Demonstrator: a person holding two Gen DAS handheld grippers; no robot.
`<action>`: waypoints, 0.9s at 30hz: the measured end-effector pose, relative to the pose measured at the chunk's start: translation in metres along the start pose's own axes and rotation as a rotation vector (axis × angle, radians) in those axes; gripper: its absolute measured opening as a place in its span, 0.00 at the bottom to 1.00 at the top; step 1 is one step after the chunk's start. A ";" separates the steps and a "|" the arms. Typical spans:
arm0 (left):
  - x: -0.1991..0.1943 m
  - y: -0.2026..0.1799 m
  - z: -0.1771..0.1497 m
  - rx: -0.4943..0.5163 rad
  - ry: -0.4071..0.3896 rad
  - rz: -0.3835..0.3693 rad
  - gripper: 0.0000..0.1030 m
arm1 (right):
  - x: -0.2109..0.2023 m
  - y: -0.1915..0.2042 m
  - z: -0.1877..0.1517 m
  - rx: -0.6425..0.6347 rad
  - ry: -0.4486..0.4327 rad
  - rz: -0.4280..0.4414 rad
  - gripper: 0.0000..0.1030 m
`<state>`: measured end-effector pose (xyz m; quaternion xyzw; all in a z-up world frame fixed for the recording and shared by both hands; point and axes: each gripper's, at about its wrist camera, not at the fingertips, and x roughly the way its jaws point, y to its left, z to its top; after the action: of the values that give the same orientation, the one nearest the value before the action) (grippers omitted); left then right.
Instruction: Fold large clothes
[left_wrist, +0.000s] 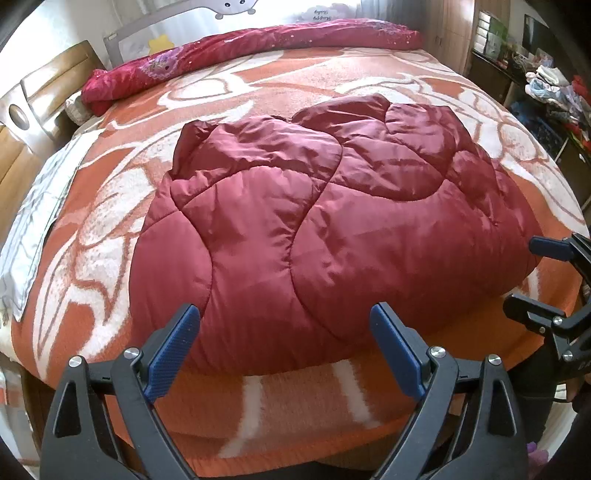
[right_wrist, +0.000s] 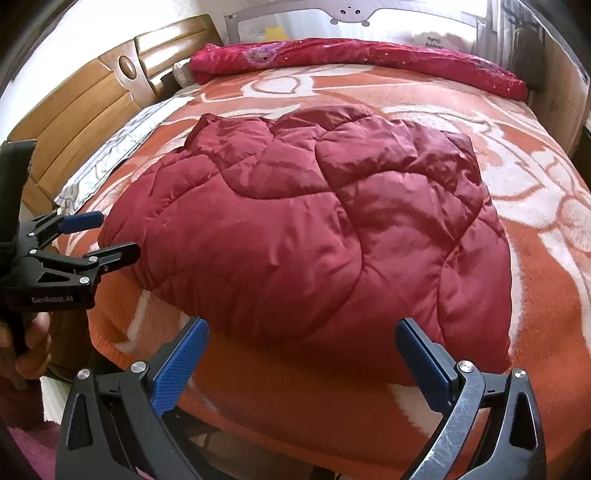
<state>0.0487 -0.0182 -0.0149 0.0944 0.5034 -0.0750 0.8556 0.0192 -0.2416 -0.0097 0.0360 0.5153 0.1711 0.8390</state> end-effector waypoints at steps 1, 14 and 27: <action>0.000 0.000 0.001 -0.003 0.001 -0.002 0.91 | 0.000 0.000 0.001 -0.001 -0.001 -0.001 0.99; -0.002 0.002 0.011 -0.020 -0.005 -0.010 0.91 | -0.002 -0.003 0.019 -0.007 -0.010 -0.002 0.99; 0.002 0.002 0.020 -0.023 0.003 -0.019 0.91 | -0.002 -0.006 0.032 -0.015 -0.018 -0.005 0.99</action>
<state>0.0670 -0.0207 -0.0070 0.0798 0.5064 -0.0769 0.8551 0.0477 -0.2444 0.0057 0.0300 0.5065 0.1724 0.8443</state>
